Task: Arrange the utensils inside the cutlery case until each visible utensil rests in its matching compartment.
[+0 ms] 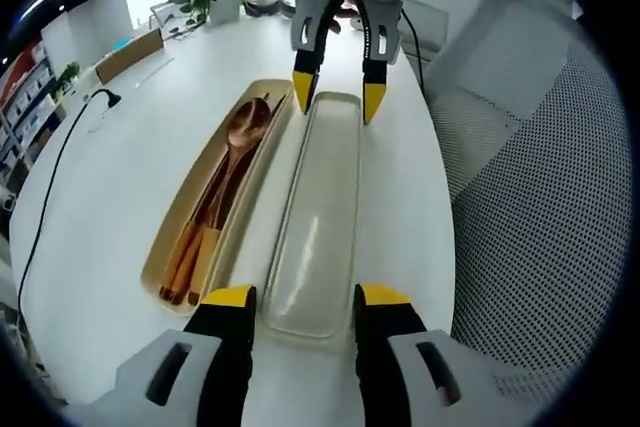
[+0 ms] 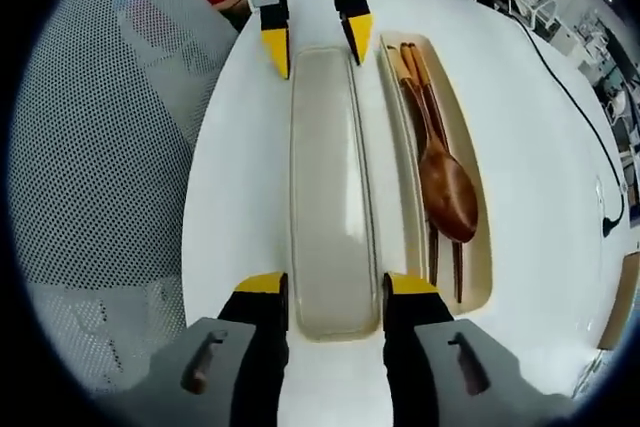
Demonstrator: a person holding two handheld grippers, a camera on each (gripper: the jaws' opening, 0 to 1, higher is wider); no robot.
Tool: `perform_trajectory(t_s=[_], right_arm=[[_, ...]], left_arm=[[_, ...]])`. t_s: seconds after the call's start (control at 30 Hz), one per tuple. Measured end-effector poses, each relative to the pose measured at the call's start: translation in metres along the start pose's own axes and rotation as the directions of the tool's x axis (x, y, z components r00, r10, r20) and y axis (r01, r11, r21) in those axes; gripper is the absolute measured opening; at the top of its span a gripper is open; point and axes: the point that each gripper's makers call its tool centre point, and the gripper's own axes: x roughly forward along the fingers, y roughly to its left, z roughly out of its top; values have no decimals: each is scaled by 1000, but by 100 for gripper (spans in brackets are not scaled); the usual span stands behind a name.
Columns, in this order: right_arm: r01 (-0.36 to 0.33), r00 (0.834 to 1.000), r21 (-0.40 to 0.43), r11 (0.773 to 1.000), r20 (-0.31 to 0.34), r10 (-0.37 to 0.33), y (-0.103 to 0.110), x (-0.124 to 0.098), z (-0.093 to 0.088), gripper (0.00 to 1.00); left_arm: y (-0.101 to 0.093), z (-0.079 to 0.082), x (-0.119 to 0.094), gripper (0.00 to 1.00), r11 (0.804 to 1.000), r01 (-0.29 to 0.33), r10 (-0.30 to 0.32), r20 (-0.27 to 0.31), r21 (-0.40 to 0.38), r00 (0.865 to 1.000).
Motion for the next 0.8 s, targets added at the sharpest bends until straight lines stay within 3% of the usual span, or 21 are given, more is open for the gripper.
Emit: perform_trajectory(t_s=[0.3,0.33,0.4,0.43,0.6,0.8], right_arm=[[-21,999,-7,1000,-37,20,-1,-1,-2,33],[-24,999,-3,1000,-36,24,-1,-1,-2,33],[-32,999,6,999,-29,32,-1,-2,-2,33],[-38,999,11,999,-24,38,-1,-2,-2,33],[-67,998,59,996,-2,68,0,-3,-1,33],[-179,984,145,973,18,179,11,-6,1,33]], left_arm=[[-5,0,-4,42,997,-75,74,61,5,995],[-6,-1,-3,45,997,-77,76,61,7,995],[-10,5,-3,58,996,-86,82,115,32,990],[-13,7,-4,59,996,-82,76,131,36,988],[-18,10,-7,53,989,-108,93,138,100,986],[-14,10,-9,51,986,-108,91,130,128,987]])
